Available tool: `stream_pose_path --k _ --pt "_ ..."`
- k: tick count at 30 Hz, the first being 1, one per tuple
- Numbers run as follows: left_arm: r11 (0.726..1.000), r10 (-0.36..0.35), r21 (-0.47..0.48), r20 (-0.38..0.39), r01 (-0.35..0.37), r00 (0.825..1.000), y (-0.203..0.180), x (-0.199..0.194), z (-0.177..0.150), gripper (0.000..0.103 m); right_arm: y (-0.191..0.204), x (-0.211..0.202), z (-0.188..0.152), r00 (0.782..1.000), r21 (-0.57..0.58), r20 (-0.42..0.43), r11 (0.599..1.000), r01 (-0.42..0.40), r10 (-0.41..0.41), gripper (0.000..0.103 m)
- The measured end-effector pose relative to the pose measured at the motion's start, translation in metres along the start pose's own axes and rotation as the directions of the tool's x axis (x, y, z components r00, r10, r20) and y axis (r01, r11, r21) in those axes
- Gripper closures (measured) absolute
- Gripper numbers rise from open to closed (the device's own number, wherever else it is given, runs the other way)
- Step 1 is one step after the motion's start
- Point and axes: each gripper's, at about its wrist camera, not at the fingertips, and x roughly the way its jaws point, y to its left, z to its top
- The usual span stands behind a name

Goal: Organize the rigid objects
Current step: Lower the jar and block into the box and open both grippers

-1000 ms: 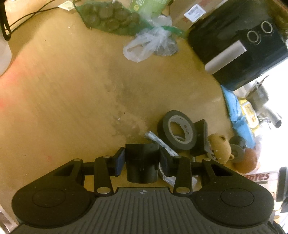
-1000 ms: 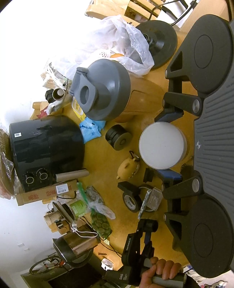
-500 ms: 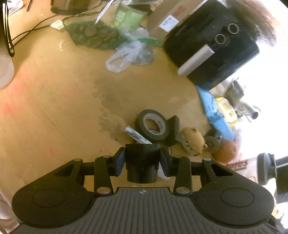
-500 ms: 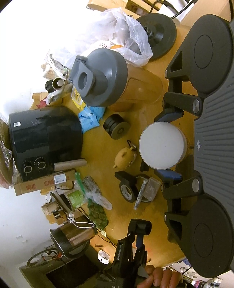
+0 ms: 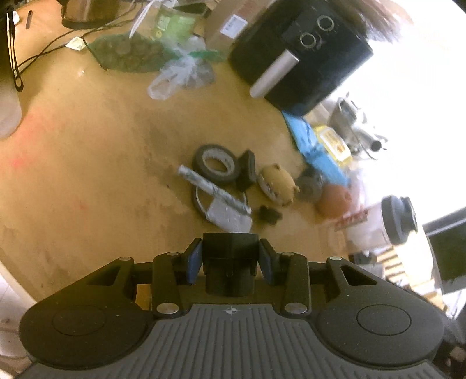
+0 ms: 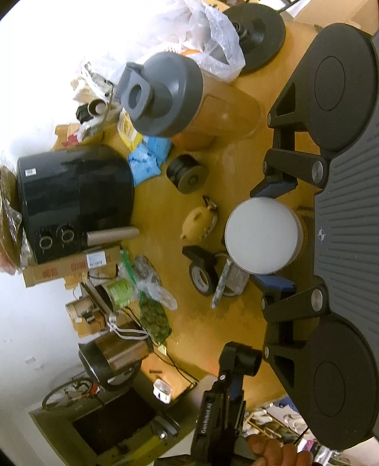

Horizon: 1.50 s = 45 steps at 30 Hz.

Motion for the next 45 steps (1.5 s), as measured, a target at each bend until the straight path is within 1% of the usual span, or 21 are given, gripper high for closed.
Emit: stream_pose_path --k 3,9,12,14,19,22,24,25,26,27,28,29,30,32,33,35,37,39,42,45 --pt "1.000 0.006 0.009 -0.027 -0.006 1.000 0.001 0.000 -0.010 0.063 0.004 0.001 -0.003 0.999 -0.007 -0.015 0.999 -0.032 0.032 0.046" --pt "0.997 0.075 0.032 -0.095 -0.072 0.993 0.002 0.012 -0.028 0.063 0.014 0.012 -0.013 0.995 -0.056 -0.073 0.995 -0.079 0.075 0.046" --pt "0.994 0.105 0.042 -0.115 -0.100 0.988 0.003 0.021 -0.035 0.063 0.021 0.021 -0.020 0.991 -0.101 -0.107 0.991 -0.085 0.075 0.046" --pt "0.990 0.132 0.056 -0.119 -0.126 0.984 0.002 0.028 -0.038 0.063 0.025 0.030 -0.024 0.989 -0.131 -0.131 0.988 -0.078 0.061 0.046" --pt "0.970 0.225 0.121 -0.103 -0.212 0.969 -0.005 0.042 -0.043 0.063 0.034 0.052 -0.031 0.983 -0.205 -0.182 0.979 -0.019 -0.019 0.046" --pt "0.954 0.268 0.160 -0.081 -0.253 0.960 -0.010 0.047 -0.044 0.063 0.035 0.061 -0.032 0.980 -0.222 -0.194 0.975 0.001 -0.045 0.046" --pt "0.947 0.285 0.175 -0.070 -0.270 0.956 -0.012 0.046 -0.045 0.063 0.037 0.062 -0.032 0.982 -0.234 -0.181 0.972 0.017 -0.061 0.046" --pt "0.943 0.294 0.180 -0.064 -0.279 0.954 -0.013 0.045 -0.046 0.063 0.038 0.059 -0.030 0.984 -0.242 -0.164 0.970 0.023 -0.064 0.043" --pt "0.941 0.300 0.185 -0.060 -0.285 0.952 -0.015 0.044 -0.047 0.063 0.039 0.057 -0.029 0.986 -0.245 -0.153 0.969 0.020 -0.059 0.036" --pt "0.939 0.304 0.189 -0.058 -0.288 0.951 -0.017 0.042 -0.048 0.063 0.039 0.053 -0.027 0.989 -0.244 -0.141 0.970 0.016 -0.052 0.031" --pt "0.939 0.304 0.186 -0.052 -0.290 0.951 -0.019 0.040 -0.049 0.062 0.039 0.049 -0.025 0.990 -0.243 -0.130 0.970 0.013 -0.046 0.021" --pt "0.941 0.300 0.179 -0.042 -0.288 0.953 -0.019 0.036 -0.051 0.062 0.039 0.044 -0.023 0.992 -0.242 -0.120 0.970 0.005 -0.035 0.014" --pt "0.944 0.291 0.172 -0.028 -0.282 0.956 -0.021 0.032 -0.053 0.062 0.038 0.038 -0.023 0.993 -0.241 -0.115 0.971 -0.008 -0.020 0.012" --pt "0.946 0.281 0.169 -0.002 -0.276 0.960 -0.026 0.022 -0.056 0.061 0.036 0.030 -0.023 0.994 -0.243 -0.109 0.970 -0.020 -0.007 0.002" --pt "0.945 0.282 0.167 0.015 -0.281 0.959 -0.029 0.016 -0.058 0.061 0.036 0.027 -0.022 0.995 -0.245 -0.104 0.969 -0.019 -0.007 0.001" --pt "0.943 0.288 0.160 0.050 -0.292 0.956 -0.036 0.005 -0.061 0.049 0.032 0.020 -0.022 0.995 -0.242 -0.100 0.970 -0.012 -0.013 0.000" --pt "0.938 0.295 0.163 0.091 -0.307 0.951 -0.044 -0.005 -0.062 0.049 0.028 0.014 -0.021 0.995 -0.234 -0.095 0.972 0.000 -0.023 0.000" --pt "0.929 0.322 0.153 0.115 -0.337 0.940 -0.051 -0.015 -0.062 0.049 0.024 0.009 -0.020 0.995 -0.232 -0.092 0.973 0.014 -0.037 0.000" --pt "0.929 0.330 0.119 0.158 -0.349 0.931 -0.058 -0.031 -0.063 0.049 0.015 0.001 -0.017 0.997 -0.213 -0.074 0.977 0.020 -0.037 0.000" --pt "0.926 0.345 0.092 0.184 -0.366 0.920 -0.064 -0.042 -0.064 0.049 0.006 -0.007 -0.016 0.998 -0.186 -0.063 0.982 0.017 -0.029 0.000"
